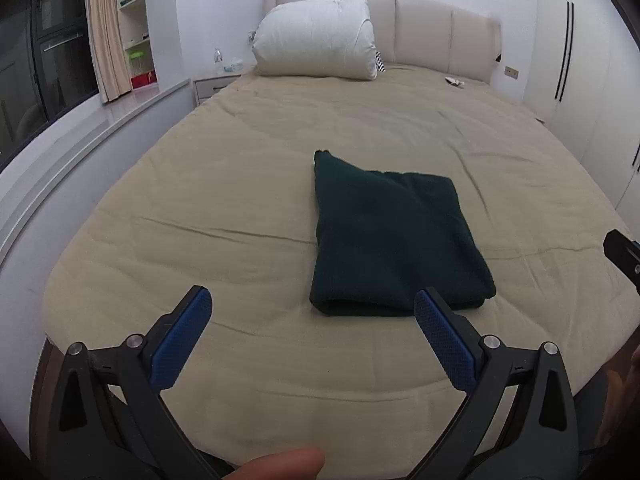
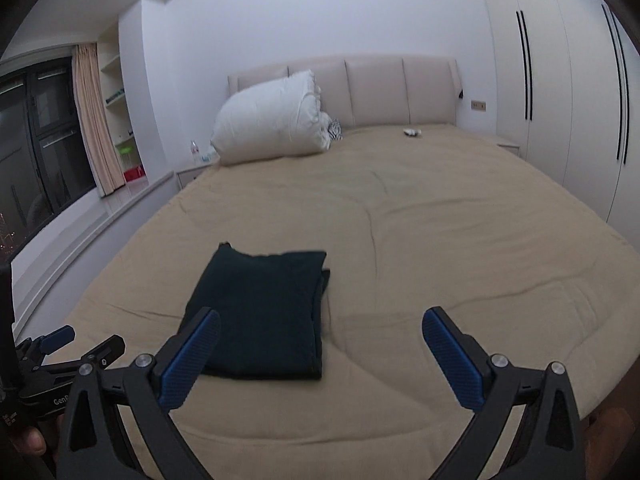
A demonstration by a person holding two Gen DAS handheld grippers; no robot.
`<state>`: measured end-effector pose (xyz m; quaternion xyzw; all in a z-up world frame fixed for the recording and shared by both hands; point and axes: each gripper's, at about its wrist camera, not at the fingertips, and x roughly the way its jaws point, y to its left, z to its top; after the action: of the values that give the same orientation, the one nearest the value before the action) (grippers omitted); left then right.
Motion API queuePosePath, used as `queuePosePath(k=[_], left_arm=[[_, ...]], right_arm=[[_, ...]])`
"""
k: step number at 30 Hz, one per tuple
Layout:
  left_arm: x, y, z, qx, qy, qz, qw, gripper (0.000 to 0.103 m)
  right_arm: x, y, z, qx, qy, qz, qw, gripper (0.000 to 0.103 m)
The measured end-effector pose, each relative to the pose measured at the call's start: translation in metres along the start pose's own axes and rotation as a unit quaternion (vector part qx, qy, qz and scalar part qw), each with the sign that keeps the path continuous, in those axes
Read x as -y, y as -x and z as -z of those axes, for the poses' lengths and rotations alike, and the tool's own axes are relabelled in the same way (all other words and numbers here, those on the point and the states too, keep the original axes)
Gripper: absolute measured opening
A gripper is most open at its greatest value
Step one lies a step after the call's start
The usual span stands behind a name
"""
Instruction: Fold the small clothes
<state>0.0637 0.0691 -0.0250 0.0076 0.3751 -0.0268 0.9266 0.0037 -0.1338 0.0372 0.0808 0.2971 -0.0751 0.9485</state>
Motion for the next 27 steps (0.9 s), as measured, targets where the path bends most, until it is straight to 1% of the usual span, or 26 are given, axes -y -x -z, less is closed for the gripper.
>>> queuePosePath(k=[6, 12, 18, 27], left_arm=[[-0.007, -0.030, -0.003, -0.016, 0.004, 0.001, 0.9999, 0.103], [-0.011, -0.032, 0.000, -0.025, 0.006, 0.000, 0.9997, 0.103], [-0.012, -0.028, -0.002, -0.027, 0.003, -0.001, 0.9996, 0.103], [-0.009, -0.035, -0.001, -0.034, -0.001, 0.000, 0.9994, 0.103]], right_arm=[[-0.008, -0.007, 0.014, -0.030, 0.012, 0.003, 0.999, 0.103], [-0.020, -0.010, 0.021, -0.050, 0.024, -0.003, 0.998, 0.103], [-0.024, -0.013, 0.026, -0.058, 0.027, -0.006, 0.998, 0.103], [-0.024, -0.015, 0.031, -0.066, 0.026, -0.006, 0.997, 0.103]])
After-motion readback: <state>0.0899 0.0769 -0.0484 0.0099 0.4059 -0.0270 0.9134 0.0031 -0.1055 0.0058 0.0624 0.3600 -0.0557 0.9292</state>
